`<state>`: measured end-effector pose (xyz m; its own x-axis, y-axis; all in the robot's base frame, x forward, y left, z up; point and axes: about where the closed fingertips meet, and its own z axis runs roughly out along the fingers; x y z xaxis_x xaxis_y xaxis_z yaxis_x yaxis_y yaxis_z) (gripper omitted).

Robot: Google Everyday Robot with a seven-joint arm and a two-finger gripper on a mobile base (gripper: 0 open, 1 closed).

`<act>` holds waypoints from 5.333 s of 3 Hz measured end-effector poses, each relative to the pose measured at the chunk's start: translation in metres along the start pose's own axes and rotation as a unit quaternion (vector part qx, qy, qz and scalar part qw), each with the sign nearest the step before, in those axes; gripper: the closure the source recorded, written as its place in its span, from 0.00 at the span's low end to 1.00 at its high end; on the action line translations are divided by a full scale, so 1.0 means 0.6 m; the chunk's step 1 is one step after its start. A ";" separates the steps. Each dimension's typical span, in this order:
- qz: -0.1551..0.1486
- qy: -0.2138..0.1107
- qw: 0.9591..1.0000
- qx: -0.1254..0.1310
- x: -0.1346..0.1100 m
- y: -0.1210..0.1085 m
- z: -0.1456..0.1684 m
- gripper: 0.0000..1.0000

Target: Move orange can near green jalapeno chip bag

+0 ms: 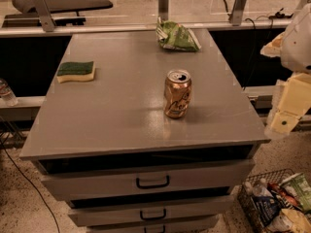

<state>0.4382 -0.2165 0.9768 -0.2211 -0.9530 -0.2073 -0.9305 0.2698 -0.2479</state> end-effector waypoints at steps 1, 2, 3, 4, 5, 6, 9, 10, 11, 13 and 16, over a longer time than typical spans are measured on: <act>0.000 0.000 1.000 0.000 0.000 0.000 0.000 0.00; 0.000 -0.015 1.000 -0.001 -0.001 0.001 0.005 0.00; 0.004 -0.059 0.998 -0.013 -0.010 -0.001 0.043 0.00; 0.007 -0.142 0.989 -0.029 -0.050 -0.018 0.094 0.00; 0.014 -0.212 0.976 -0.043 -0.093 -0.040 0.120 0.00; 0.026 -0.277 0.958 -0.066 -0.138 -0.053 0.144 0.00; 0.048 -0.392 0.915 -0.083 -0.228 -0.086 0.212 0.01; 0.067 -0.419 0.901 -0.088 -0.244 -0.088 0.219 0.25; 0.080 -0.425 0.897 -0.092 -0.247 -0.088 0.221 0.47; 0.077 -0.451 0.888 -0.041 -0.216 -0.141 0.155 0.93; 0.071 -0.461 0.884 0.002 -0.217 -0.203 0.135 1.00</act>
Offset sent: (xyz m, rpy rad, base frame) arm 0.0015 0.0014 -0.0123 0.0682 0.0064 0.0180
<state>0.6040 -0.1141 0.9576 -0.0007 -0.3921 -0.9199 -0.9108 0.3801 -0.1613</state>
